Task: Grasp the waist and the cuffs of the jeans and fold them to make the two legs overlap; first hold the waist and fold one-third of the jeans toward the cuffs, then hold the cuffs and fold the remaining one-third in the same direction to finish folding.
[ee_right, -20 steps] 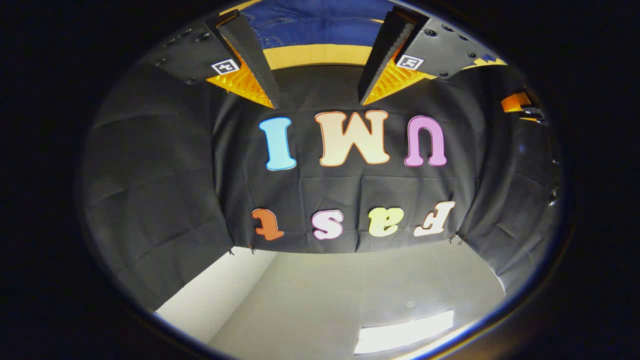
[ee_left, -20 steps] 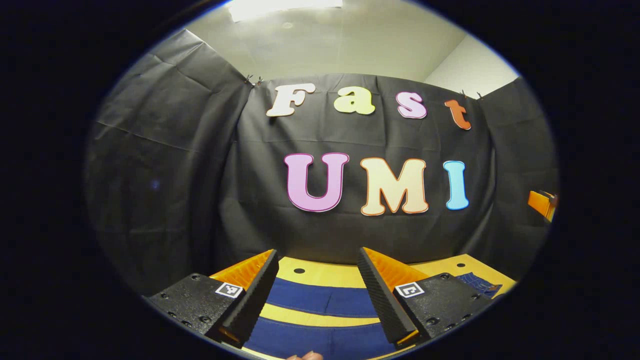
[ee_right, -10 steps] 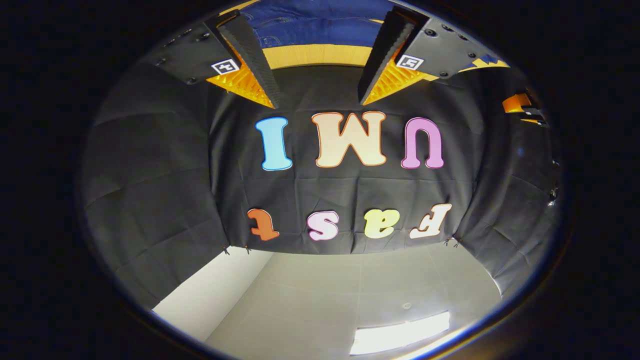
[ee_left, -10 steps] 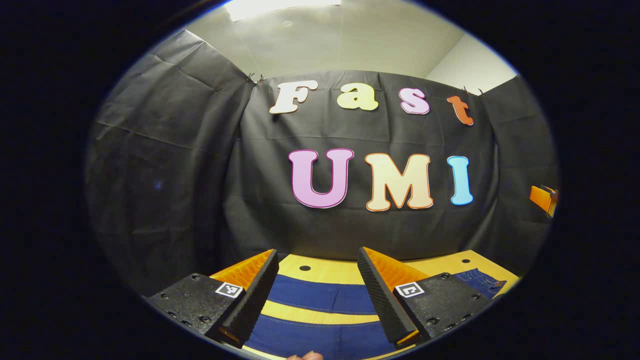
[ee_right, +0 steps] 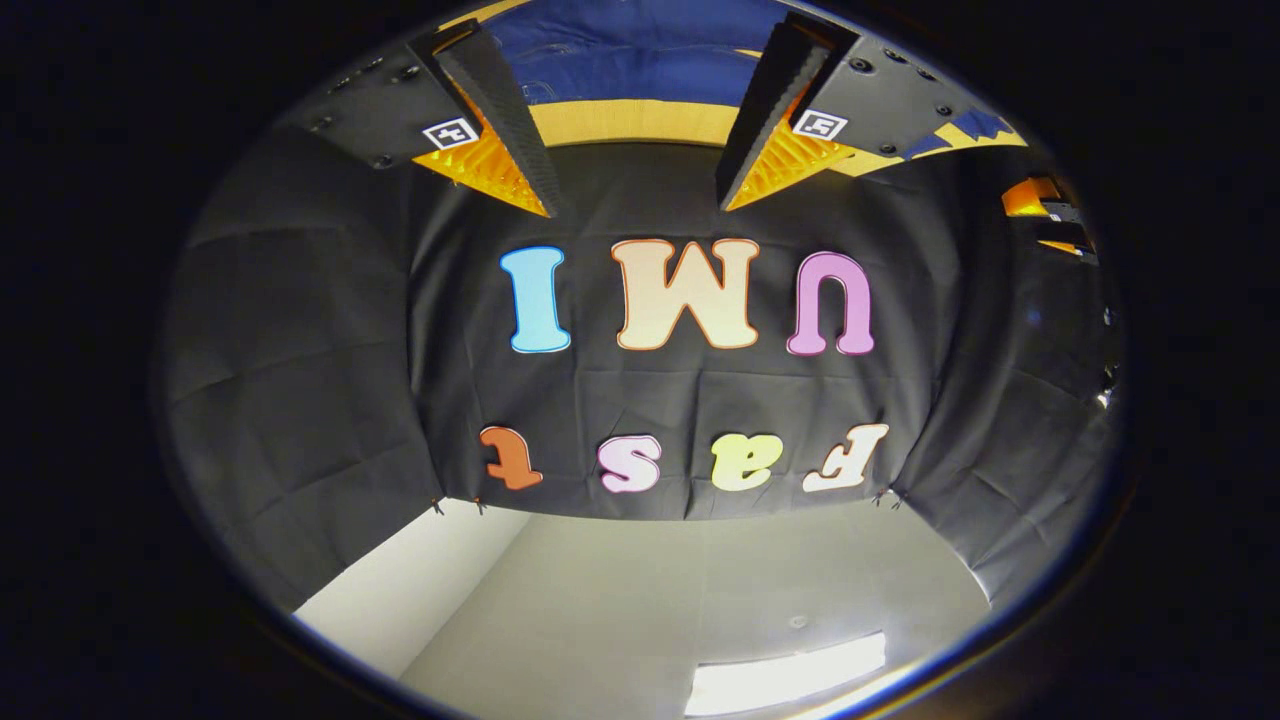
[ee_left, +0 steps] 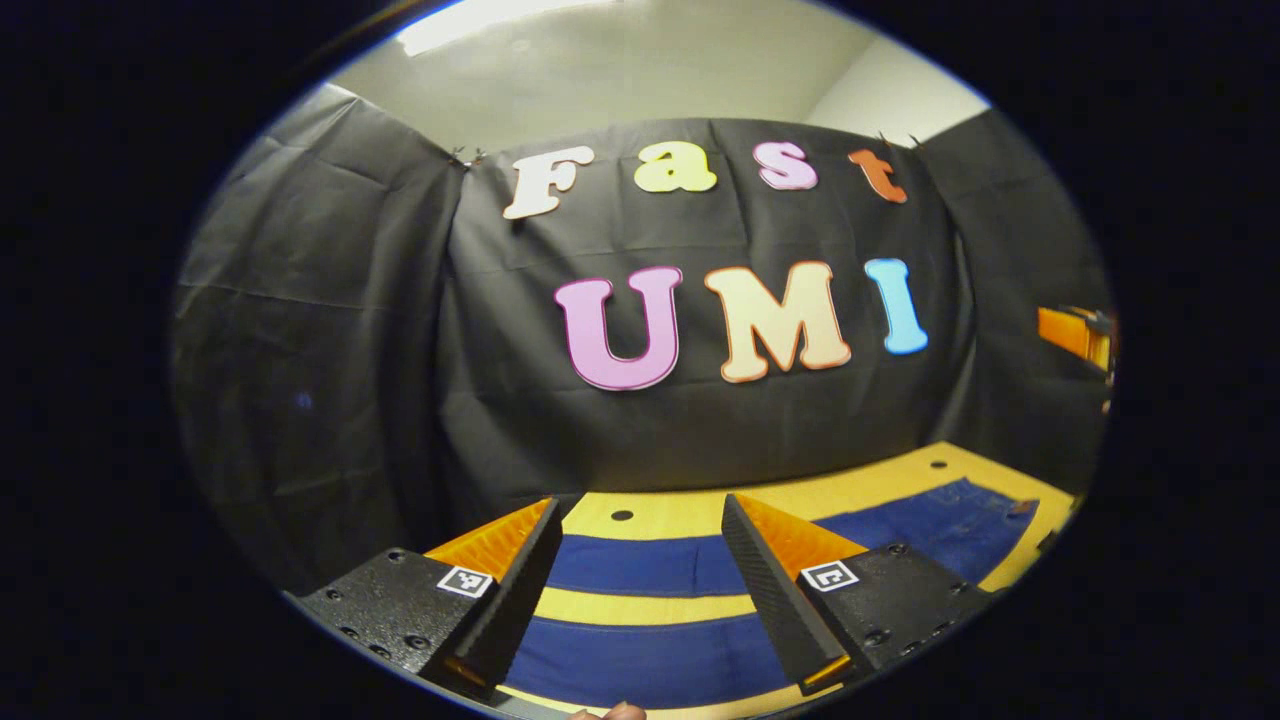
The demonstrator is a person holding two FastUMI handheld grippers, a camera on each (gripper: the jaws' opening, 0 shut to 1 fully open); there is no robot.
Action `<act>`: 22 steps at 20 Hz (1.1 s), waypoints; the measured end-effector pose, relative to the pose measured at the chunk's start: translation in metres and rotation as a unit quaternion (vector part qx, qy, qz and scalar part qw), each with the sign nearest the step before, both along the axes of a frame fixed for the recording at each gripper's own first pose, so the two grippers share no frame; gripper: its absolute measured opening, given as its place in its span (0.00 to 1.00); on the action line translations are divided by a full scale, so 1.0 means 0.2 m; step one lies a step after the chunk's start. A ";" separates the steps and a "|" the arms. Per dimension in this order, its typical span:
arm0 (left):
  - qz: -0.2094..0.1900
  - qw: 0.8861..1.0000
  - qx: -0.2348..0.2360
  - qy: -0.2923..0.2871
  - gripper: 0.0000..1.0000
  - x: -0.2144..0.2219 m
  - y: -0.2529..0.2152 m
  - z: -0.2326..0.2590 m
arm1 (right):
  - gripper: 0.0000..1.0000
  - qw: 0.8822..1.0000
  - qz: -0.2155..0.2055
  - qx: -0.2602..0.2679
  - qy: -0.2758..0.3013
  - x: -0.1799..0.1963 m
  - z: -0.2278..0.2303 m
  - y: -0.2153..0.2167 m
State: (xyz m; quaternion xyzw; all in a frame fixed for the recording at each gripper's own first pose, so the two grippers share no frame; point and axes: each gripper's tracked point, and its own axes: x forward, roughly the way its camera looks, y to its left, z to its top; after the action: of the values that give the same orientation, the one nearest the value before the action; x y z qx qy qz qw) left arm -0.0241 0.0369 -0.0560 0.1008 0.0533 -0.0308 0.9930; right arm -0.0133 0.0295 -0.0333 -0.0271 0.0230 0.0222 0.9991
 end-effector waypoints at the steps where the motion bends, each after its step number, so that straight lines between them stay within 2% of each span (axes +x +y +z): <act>1: -0.005 1.000 0.015 0.007 0.95 -0.02 0.02 -0.03 | 0.97 1.000 -0.001 -0.001 0.003 -0.01 -0.02 0.01; 3: -0.023 0.998 0.047 0.029 0.95 -0.06 0.07 -0.13 | 0.95 1.000 0.002 0.012 0.016 -0.05 -0.08 0.05; 4: -0.030 0.997 0.063 0.041 1.00 -0.08 0.10 -0.18 | 0.95 1.000 0.006 0.019 0.021 -0.07 -0.09 0.08; 5: -0.037 0.995 0.080 0.055 0.95 -0.10 0.14 -0.23 | 0.95 1.000 0.005 0.019 0.019 -0.09 -0.10 0.08; 6: -0.041 0.992 0.099 0.067 0.95 -0.13 0.18 -0.28 | 1.00 1.000 0.001 0.015 0.017 -0.10 -0.10 0.07; 7: -0.045 0.989 0.119 0.080 0.95 -0.14 0.22 -0.34 | 0.98 1.000 -0.001 0.014 0.017 -0.12 -0.11 0.07; 11: -0.074 0.974 0.175 0.121 0.95 -0.23 0.30 -0.51 | 0.98 0.999 0.002 0.027 0.032 -0.18 -0.15 0.11; 14: -0.089 0.957 0.232 0.151 0.95 -0.27 0.40 -0.67 | 0.98 0.999 -0.003 0.019 0.036 -0.20 -0.15 0.09; 19: -0.113 0.925 0.296 0.209 0.95 -0.31 0.50 -0.91 | 0.98 0.999 -0.019 0.014 0.048 -0.26 -0.19 0.02; 22: -0.127 0.900 0.344 0.235 0.95 -0.33 0.55 -1.03 | 0.98 0.998 -0.031 0.008 0.057 -0.29 -0.22 -0.04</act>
State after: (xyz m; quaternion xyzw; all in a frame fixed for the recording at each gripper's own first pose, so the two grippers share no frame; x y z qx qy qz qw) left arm -0.0908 0.1476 -0.2624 0.4315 0.2788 -0.1593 0.8430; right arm -0.0708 0.0209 -0.0772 -0.0167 0.0805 -0.0076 0.9966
